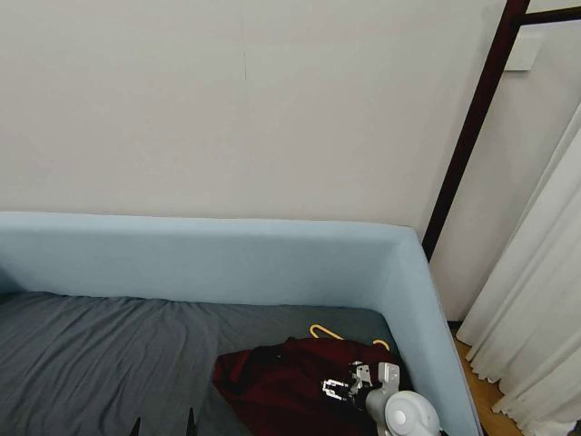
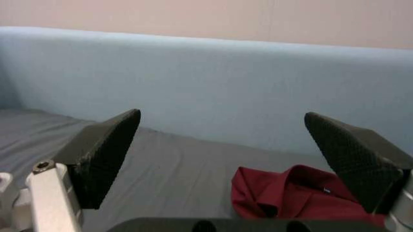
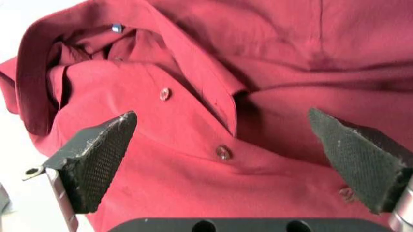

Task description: Pick up the clothes from the sofa and hang them on the clothes hanger.

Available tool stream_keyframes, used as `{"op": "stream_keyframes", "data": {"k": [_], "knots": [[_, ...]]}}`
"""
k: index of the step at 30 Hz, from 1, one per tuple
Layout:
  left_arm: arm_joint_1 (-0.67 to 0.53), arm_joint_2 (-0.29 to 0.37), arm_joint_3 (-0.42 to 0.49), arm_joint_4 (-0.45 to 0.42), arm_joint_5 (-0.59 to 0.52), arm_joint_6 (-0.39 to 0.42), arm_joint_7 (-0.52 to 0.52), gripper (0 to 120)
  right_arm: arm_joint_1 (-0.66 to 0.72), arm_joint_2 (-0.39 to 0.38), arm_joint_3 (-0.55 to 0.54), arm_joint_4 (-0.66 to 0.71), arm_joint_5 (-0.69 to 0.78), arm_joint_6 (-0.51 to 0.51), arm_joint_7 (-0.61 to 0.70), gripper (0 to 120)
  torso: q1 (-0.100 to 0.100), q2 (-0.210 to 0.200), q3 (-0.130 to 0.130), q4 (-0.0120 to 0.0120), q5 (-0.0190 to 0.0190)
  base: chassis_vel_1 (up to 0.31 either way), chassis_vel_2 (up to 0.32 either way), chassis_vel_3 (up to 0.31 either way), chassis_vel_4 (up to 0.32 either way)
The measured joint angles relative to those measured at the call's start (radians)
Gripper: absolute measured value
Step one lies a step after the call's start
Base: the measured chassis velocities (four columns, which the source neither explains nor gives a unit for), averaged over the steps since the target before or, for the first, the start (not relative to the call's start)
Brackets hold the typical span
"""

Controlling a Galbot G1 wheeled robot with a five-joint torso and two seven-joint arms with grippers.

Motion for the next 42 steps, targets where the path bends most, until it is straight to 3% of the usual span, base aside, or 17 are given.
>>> {"op": "stream_keyframes", "data": {"k": [6,30,42], "knots": [[-0.006,-0.005,0.0,0.003,-0.007,0.0,0.0,100,0.027,0.053,0.031,-0.067,0.023,-0.014,-0.009,91,0.0,0.0,0.0,0.0002,0.0,0.0,0.0,0.0,0.0],[-0.001,-0.015,-0.007,-0.007,-0.022,-0.006,0.0,100,0.037,0.072,0.023,-0.117,-0.058,-0.025,-0.091,1,0.0,0.0,0.0,0.0002,0.0001,0.0,0.0,0.0,0.0],[-0.012,-0.007,-0.005,-0.007,-0.022,-0.003,0.0,100,0.037,0.069,0.008,-0.107,-0.085,-0.021,-0.102,0,0.0,0.0,0.0,0.0002,0.0002,0.0,0.0,0.0,0.0]]}}
